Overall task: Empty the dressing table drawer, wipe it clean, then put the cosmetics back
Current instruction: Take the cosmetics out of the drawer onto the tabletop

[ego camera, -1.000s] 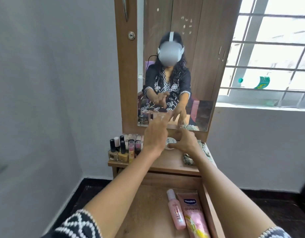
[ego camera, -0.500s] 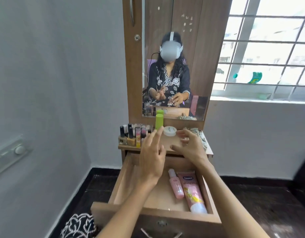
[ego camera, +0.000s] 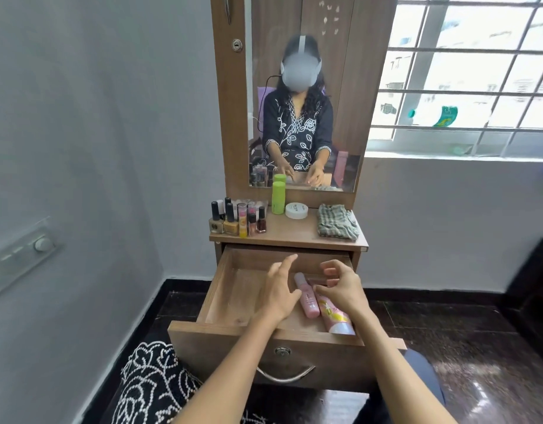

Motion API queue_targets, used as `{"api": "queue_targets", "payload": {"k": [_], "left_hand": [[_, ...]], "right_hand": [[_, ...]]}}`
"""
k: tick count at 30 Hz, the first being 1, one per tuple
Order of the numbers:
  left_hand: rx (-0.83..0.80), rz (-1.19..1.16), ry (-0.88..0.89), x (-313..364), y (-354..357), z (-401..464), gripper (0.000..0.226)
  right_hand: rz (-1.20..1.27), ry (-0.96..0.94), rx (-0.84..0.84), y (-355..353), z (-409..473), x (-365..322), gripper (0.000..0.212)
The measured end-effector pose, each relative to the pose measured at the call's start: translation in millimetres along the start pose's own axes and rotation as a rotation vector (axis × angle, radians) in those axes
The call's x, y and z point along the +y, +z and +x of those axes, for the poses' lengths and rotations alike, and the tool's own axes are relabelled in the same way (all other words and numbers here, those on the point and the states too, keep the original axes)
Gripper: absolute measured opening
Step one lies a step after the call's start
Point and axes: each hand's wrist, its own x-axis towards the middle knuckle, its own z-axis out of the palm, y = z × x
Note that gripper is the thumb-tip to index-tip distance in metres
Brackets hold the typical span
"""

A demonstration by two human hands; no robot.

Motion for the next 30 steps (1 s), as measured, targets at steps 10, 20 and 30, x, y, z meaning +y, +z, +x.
{"api": "queue_targets", "payload": {"k": [10, 20, 30], "left_hand": [[-0.102, -0.379, -0.484, -14.4, 29.0, 24.5, 0.056], [-0.261, -0.376, -0.613, -22.6, 39.0, 33.6, 0.046], [-0.217, -0.332, -0.566, -22.8, 39.0, 27.3, 0.020]], "right_hand": [[-0.272, 0.175, -0.205, 28.0, 26.4, 5.0, 0.044], [-0.398, 0.225, -0.254, 44.1, 43.1, 6.5, 0.024], [-0.414, 0.235, -0.316, 48.8, 34.2, 9.4, 0.043]]}}
